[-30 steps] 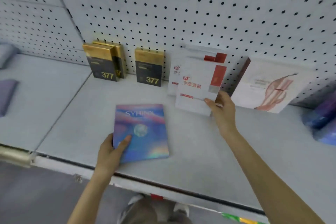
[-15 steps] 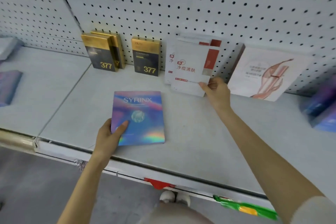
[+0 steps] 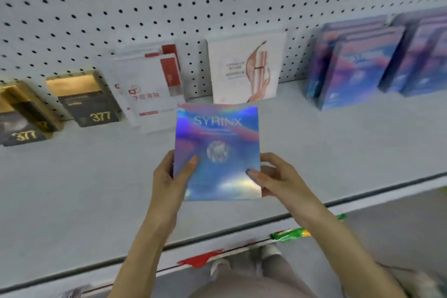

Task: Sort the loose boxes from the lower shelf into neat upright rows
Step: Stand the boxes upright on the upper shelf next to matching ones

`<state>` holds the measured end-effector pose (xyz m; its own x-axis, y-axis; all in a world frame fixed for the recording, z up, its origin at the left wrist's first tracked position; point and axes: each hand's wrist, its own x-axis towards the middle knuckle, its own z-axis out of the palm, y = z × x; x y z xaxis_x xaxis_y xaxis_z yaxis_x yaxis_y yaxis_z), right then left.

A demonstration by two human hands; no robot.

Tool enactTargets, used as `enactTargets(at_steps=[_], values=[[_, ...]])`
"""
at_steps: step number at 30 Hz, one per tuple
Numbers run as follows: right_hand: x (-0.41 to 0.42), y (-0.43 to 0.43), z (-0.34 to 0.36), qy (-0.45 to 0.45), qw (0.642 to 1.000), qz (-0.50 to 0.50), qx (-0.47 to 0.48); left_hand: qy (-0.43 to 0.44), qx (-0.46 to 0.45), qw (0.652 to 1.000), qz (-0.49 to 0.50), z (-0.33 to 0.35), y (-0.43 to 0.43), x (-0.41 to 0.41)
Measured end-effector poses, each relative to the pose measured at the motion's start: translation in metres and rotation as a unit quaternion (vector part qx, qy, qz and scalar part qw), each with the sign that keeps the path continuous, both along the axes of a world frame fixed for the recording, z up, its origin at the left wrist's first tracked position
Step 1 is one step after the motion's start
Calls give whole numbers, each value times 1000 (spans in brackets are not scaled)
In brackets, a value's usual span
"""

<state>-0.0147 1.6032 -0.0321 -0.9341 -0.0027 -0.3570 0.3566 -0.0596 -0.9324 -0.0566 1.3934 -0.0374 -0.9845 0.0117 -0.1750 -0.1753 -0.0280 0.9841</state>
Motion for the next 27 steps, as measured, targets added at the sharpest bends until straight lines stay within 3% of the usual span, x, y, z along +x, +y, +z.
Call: enactTargets(at_steps=[4,10,19,27], values=[[19,63,-6,54,995,-78,21,37,-67,994,-73,2,69,-3],[32,185,-10,119,984,-99,89,52,-199,970,-130,-4,172,-9],[6,383,-8,130,970,-95,179,70,-242,966,-67,-2,366,-15],[-77,391,-19,183,965,-44,183,83,-304,945,85,9,378,-50]])
